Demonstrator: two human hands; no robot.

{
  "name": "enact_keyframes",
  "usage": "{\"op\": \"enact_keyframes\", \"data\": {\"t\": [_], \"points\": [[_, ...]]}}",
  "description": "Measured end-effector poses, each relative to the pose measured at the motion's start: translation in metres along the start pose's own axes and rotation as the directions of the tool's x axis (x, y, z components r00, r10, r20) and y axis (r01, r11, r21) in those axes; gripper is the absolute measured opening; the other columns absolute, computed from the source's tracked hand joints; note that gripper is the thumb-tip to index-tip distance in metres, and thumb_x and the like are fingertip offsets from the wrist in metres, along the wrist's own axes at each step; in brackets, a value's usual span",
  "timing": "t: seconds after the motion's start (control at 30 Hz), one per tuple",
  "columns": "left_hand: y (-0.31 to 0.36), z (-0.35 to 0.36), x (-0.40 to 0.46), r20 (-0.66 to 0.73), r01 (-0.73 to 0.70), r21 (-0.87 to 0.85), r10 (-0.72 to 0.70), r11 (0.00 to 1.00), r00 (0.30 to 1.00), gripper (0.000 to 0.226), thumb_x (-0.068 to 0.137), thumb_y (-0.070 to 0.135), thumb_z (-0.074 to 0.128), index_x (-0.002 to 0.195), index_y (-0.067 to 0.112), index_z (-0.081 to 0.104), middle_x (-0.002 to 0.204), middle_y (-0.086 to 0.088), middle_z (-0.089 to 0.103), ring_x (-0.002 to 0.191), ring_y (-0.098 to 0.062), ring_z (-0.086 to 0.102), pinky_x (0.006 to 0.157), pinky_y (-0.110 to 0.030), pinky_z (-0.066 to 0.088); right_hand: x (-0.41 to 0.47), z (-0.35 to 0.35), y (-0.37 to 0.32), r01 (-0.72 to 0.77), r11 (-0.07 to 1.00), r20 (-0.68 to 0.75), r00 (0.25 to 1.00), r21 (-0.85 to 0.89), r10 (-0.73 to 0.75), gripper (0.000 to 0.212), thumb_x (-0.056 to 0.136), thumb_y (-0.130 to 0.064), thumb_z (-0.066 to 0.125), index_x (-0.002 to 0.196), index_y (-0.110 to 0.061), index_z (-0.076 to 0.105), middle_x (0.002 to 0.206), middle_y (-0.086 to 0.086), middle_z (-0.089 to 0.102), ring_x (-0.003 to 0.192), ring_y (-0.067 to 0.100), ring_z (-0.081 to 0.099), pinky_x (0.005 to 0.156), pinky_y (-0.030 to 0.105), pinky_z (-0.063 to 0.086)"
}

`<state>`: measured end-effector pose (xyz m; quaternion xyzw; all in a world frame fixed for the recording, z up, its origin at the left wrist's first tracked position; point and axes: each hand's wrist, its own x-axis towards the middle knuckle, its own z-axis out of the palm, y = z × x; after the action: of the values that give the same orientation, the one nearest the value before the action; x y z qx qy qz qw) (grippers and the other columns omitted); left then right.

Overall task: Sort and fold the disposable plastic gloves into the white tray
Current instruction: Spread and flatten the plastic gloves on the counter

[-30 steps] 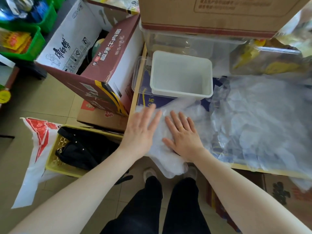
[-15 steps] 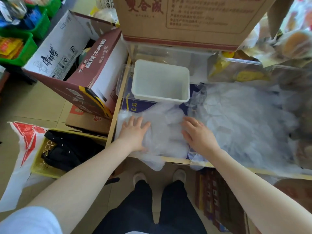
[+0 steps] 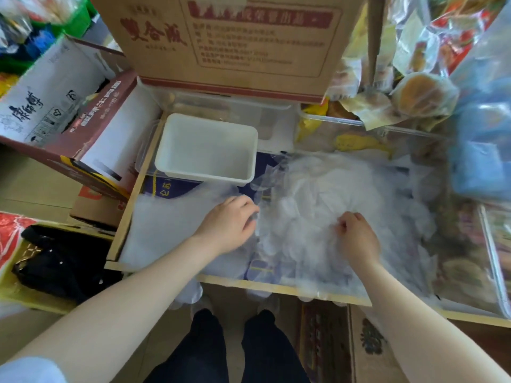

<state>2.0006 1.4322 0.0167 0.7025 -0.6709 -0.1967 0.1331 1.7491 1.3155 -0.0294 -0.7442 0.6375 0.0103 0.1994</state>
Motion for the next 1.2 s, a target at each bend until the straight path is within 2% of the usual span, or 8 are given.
{"op": "enact_keyframes", "data": {"t": [0.23,0.37,0.47,0.6,0.73,0.83,0.93,1.2], "points": [[0.074,0.010,0.071,0.104,0.342,-0.508,-0.337,0.791,0.936,0.054,0.093,0.041,0.050,0.137,0.013,0.039,0.135,-0.002,0.049,0.125,-0.018,0.047,0.102,-0.030,0.036,-0.008,-0.030,0.007,0.461,0.876,-0.261,0.836,-0.140,-0.482,0.028,0.088,-0.029,0.045,0.072,-0.011,0.059,0.075,0.007,0.058,0.054,0.029,0.056,0.039,0.026,0.034],[0.084,0.024,0.102,0.210,0.536,-0.407,-0.495,0.739,0.843,0.092,0.079,0.054,0.064,0.147,0.018,0.015,0.149,-0.004,0.032,0.135,-0.026,0.035,0.108,-0.040,0.031,-0.011,-0.031,0.019,0.576,0.754,-0.257,0.713,-0.316,-0.653,0.014,0.070,-0.009,0.069,0.067,-0.010,0.055,0.067,0.006,0.053,0.043,0.025,0.046,0.038,0.024,0.027],[0.081,0.042,0.110,0.185,0.558,-0.507,-0.549,0.657,0.815,0.068,0.077,0.031,0.074,0.136,0.015,0.043,0.131,-0.004,0.054,0.122,-0.025,0.050,0.096,-0.030,0.041,-0.009,-0.025,0.033,0.702,0.655,-0.130,0.648,-0.280,-0.750,0.025,0.054,-0.001,0.077,0.066,-0.010,0.056,0.066,0.005,0.053,0.046,0.024,0.047,0.043,0.025,0.031],[0.088,0.042,0.104,0.119,0.435,-0.648,-0.481,0.625,0.869,0.016,0.084,0.009,0.067,0.098,0.003,0.066,0.090,-0.003,0.065,0.077,0.000,0.059,0.062,-0.005,0.039,-0.001,-0.029,0.042,0.502,0.862,-0.133,0.861,0.068,-0.491,0.045,0.078,-0.050,0.058,0.104,-0.013,0.061,0.113,0.009,0.059,0.100,0.030,0.056,0.078,0.038,0.044],[0.095,0.030,0.094,0.015,0.248,-0.720,-0.343,0.648,0.939,0.005,0.085,0.003,0.063,0.087,0.005,0.067,0.070,0.011,0.059,0.057,0.015,0.053,0.061,-0.001,0.038,0.025,-0.052,0.029,0.141,0.852,-0.053,0.990,0.504,-0.133,0.077,0.085,-0.036,0.064,0.146,-0.012,0.022,0.152,0.003,0.025,0.139,0.018,0.024,0.111,0.030,0.022],[0.096,0.021,0.090,-0.034,0.158,-0.792,-0.301,0.589,0.953,0.014,0.084,-0.001,0.063,0.079,0.012,0.066,0.072,0.013,0.063,0.065,0.013,0.057,0.069,-0.004,0.042,0.044,-0.064,0.015,0.076,0.717,-0.007,0.995,0.693,-0.098,0.063,0.089,-0.026,0.062,0.143,-0.015,0.031,0.134,-0.007,0.042,0.127,0.007,0.036,0.101,0.020,0.028],[0.096,0.012,0.082,-0.056,0.101,-0.847,-0.277,0.522,0.959,0.017,0.084,0.002,0.064,0.076,0.017,0.067,0.070,0.016,0.069,0.073,0.006,0.061,0.075,-0.010,0.046,0.050,-0.077,0.006,0.122,0.617,-0.034,0.988,0.777,-0.153,0.004,0.088,-0.015,0.062,0.092,-0.014,0.061,0.087,-0.010,0.060,0.082,0.001,0.056,0.076,0.020,0.039],[0.050,-0.001,0.044,0.223,0.383,-0.695,-0.325,0.608,0.919,0.023,0.087,0.012,0.062,0.064,0.013,0.058,0.054,0.009,0.059,0.054,0.000,0.053,0.061,-0.018,0.042,0.039,-0.102,-0.006,0.217,0.620,-0.045,0.959,0.754,-0.280,0.030,0.087,-0.009,0.063,0.060,-0.016,0.054,0.040,-0.015,0.048,0.037,0.002,0.036,0.041,0.011,0.028]]}}
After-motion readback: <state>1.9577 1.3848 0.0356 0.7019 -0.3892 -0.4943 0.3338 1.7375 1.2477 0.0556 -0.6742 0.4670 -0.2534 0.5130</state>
